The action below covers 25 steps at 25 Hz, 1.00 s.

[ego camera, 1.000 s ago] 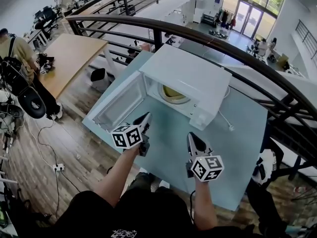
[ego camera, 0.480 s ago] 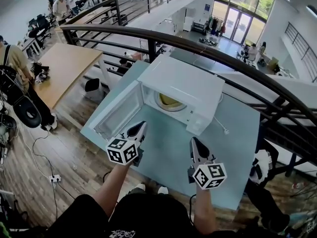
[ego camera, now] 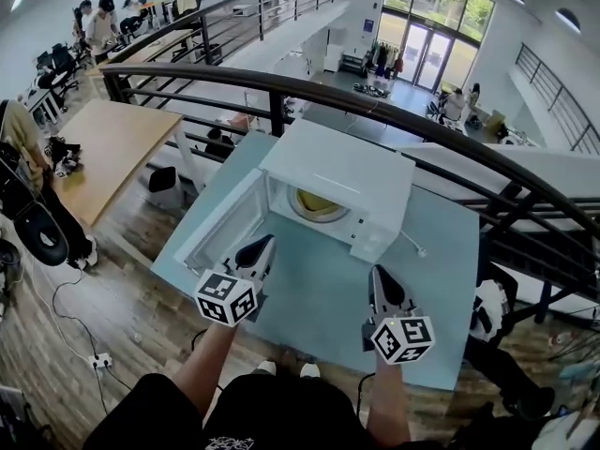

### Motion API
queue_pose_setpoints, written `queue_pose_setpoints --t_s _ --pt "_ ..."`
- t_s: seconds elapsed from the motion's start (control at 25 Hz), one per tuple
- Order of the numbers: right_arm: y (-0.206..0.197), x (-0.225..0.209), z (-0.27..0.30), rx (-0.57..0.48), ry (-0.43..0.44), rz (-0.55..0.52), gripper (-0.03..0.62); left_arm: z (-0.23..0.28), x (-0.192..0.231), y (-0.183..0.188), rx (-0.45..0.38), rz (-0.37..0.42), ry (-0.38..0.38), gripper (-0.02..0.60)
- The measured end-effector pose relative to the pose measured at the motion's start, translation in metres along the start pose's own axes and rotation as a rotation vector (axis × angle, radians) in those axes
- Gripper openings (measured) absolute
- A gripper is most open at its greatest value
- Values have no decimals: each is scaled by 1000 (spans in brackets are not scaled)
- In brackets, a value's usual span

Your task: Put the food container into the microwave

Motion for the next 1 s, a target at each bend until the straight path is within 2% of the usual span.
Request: queue_pose_setpoints --t_s 0.16,0.48,0.76,1.0 --pt "15 9 -4 -17 -29 -34 6 -8 4 12 -9 31 -14 6" --pt "42 17 -9 -44 -89 -95 6 -16 -11 43 -30 174 -54 8" --pt "56 22 -16 -71 -102 -103 6 -27 -12 56 -62 179 -66 8" --pt "50 20 -16 -59 -105 -106 6 -25 -9 48 -53 174 -69 8"
Point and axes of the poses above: the fingertips, and each gripper's own axes: z forward along the fingers, x to its left, y out of its top, the point moved 4 cm from there along -z, backward along the fingers, and after that the axes turned 15 degrees about -z, right-handed, at the moved point
